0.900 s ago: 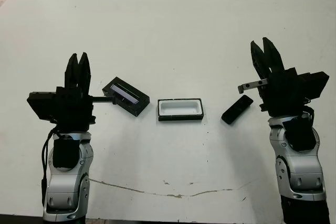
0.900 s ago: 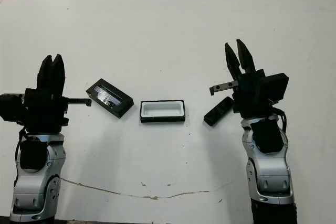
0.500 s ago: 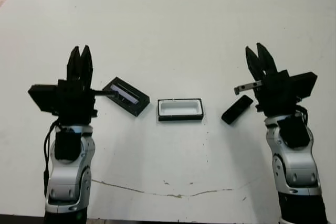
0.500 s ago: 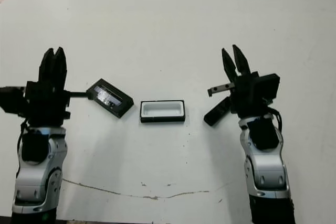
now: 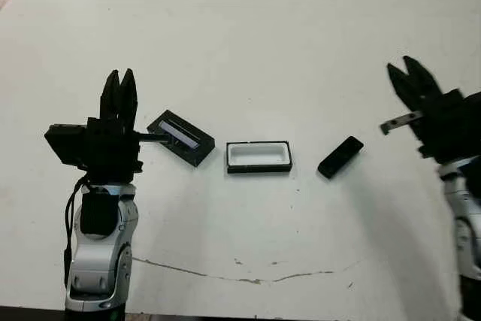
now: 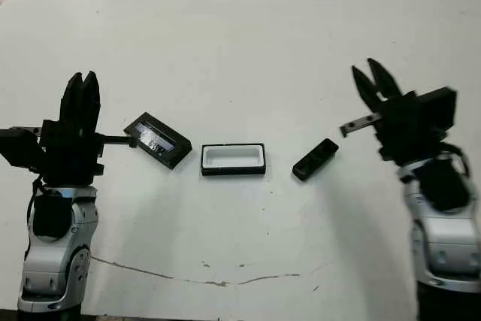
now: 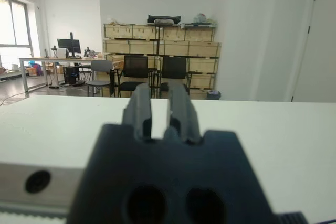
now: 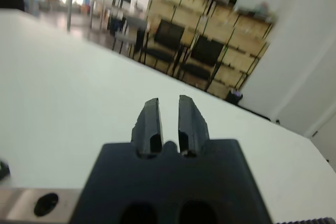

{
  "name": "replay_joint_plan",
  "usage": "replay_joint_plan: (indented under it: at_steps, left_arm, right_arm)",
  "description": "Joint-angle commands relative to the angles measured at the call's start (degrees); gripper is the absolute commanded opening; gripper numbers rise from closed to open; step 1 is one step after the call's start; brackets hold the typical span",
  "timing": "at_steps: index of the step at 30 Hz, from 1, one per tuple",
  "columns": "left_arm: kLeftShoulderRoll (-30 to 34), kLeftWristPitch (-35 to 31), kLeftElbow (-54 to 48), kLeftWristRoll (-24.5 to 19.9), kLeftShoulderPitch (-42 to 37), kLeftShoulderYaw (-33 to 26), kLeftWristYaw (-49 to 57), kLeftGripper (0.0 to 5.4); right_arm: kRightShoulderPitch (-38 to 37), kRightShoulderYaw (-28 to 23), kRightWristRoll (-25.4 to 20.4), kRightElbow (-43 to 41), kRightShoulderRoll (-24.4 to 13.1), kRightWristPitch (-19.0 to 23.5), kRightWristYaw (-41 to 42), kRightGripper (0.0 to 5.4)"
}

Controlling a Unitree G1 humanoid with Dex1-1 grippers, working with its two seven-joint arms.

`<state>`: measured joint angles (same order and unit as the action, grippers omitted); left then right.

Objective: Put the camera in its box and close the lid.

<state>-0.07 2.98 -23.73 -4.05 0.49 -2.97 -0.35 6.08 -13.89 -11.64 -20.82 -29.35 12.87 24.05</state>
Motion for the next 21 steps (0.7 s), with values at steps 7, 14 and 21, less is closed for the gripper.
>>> replay_joint_plan:
  at_steps: [7,14,21]
  left_arm:
    - [0.3,-0.1,0.4,0.3,1.6,0.2,-0.1,0.01]
    - [0.4,-0.1,0.2,0.3,2.0,0.0,-0.1,0.01]
    - [0.9,0.4,0.2,0.1,2.5,-0.6,-0.6,0.01]
  right_arm:
    - [-3.0,2.1,-1.0,-2.5,-9.8,9.8,9.4,0.00]
    - [-2.2,9.1,1.3,0.1,-17.6,12.1,18.9,0.00]
    - [-3.0,13.2,4.1,1.1,-21.1,10.9,24.1,0.00]
